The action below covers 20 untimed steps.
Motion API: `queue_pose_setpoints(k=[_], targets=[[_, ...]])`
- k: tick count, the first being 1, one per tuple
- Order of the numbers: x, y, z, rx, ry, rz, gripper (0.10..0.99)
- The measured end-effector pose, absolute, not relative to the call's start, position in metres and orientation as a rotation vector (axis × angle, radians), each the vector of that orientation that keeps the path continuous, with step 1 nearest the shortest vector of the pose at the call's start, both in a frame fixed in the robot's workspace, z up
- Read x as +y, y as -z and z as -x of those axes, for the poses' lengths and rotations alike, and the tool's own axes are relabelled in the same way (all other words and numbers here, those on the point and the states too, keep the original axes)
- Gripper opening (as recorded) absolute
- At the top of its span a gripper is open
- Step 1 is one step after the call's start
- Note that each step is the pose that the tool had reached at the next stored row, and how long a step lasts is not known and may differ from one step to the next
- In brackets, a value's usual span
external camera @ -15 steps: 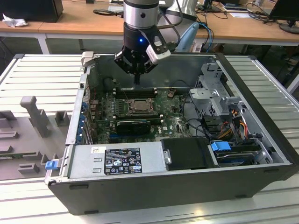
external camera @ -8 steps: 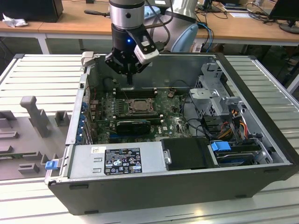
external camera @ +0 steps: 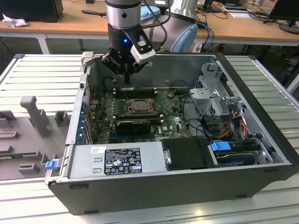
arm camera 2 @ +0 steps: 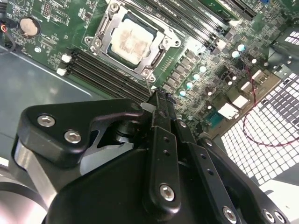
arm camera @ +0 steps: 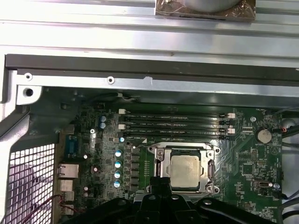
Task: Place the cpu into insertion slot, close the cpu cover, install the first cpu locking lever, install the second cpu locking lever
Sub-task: 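Install the first cpu locking lever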
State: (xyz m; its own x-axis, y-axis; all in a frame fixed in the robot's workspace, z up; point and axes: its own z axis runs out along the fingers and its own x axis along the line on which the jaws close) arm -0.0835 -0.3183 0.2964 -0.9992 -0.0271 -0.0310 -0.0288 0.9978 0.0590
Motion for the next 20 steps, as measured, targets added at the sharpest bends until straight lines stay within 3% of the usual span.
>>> queue_pose_setpoints(k=[20], targets=[[-0.318, -0.296, 0.103, 3.109, -0.093, 0.044, 0.106]])
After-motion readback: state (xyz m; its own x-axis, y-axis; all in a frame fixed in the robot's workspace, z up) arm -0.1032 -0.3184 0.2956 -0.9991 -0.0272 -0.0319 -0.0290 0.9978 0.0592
